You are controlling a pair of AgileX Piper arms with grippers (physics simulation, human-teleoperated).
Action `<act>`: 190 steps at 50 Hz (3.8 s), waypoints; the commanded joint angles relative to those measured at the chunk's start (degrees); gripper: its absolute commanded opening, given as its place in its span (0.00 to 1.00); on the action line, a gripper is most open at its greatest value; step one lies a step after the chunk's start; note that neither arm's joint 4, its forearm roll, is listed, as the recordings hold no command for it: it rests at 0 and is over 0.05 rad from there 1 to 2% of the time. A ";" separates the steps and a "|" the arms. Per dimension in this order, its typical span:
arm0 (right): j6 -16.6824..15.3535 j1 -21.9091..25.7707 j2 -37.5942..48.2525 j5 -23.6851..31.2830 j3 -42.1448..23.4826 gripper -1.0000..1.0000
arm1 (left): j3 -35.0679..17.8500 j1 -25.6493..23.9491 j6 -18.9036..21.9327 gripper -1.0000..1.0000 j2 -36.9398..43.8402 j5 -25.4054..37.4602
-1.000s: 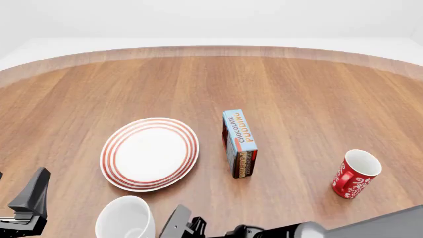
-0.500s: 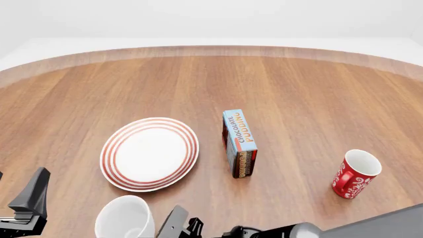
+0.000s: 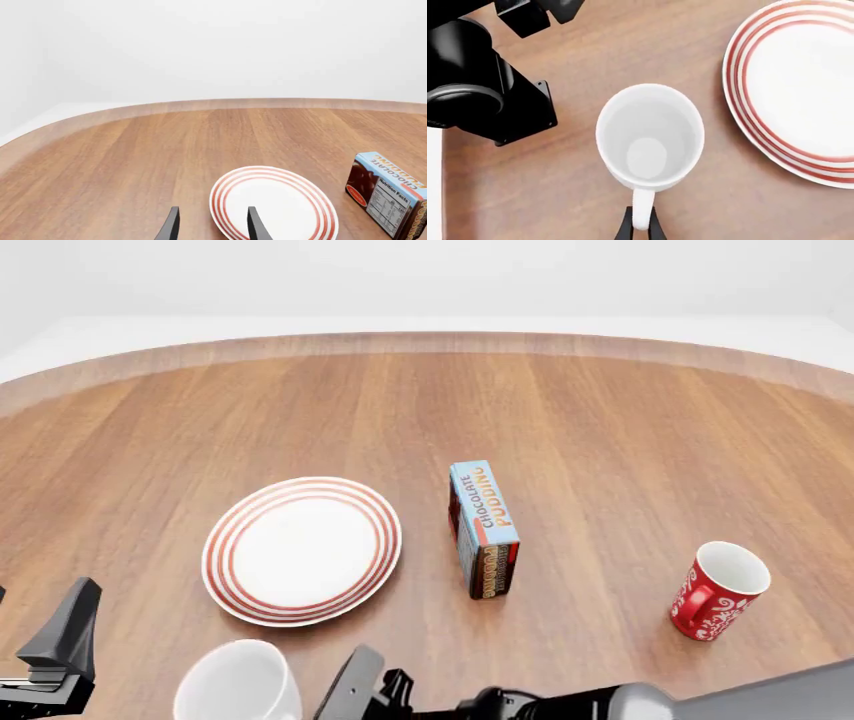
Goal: Pick up the white mug and put it on the plate, and put the chocolate pudding to the right of the plate.
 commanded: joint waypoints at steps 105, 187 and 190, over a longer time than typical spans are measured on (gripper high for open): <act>-7.52 -15.50 -13.79 0.12 -1.70 0.00 | 0.00 0.00 0.00 1.00 0.00 0.00; -6.01 -20.83 1.53 -3.34 -12.82 0.00 | 0.00 0.00 0.00 1.00 0.00 0.00; -5.76 -20.97 1.91 -3.20 -13.22 0.00 | 0.00 0.00 0.00 1.00 0.00 0.00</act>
